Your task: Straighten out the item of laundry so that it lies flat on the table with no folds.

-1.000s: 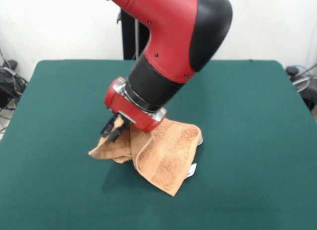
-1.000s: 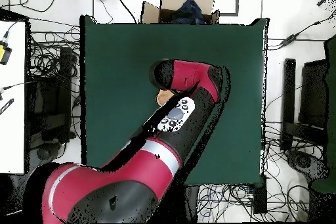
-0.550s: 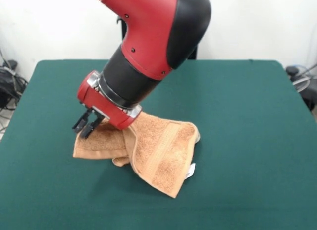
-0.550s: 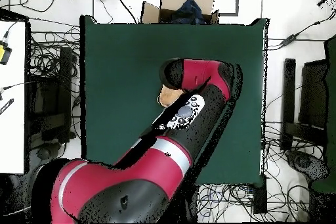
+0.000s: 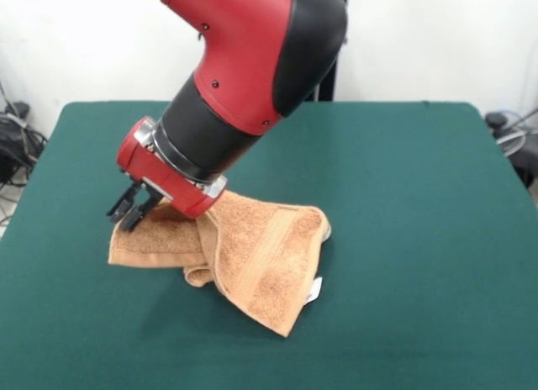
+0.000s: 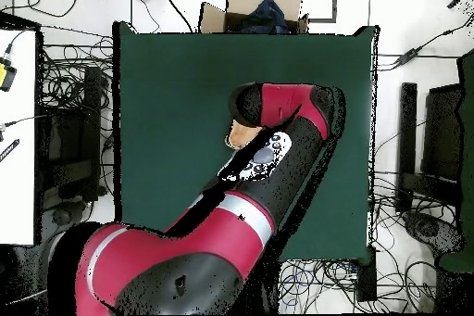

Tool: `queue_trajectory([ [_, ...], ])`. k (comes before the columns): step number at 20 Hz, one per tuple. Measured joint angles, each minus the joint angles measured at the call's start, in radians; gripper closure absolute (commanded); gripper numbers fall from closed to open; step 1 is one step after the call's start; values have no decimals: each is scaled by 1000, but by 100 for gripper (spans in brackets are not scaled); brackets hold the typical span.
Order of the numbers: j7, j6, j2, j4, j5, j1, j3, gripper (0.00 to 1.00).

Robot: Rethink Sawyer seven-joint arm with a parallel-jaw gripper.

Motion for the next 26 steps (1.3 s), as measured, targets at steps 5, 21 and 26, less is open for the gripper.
queue_trajectory([
  [5,0,-7,-1,-6,-15,-6,0,100],
  [21,0,19,-124,-5,-56,-15,0,100],
  [26,0,90,-192,-1,-70,-14,0,100],
])
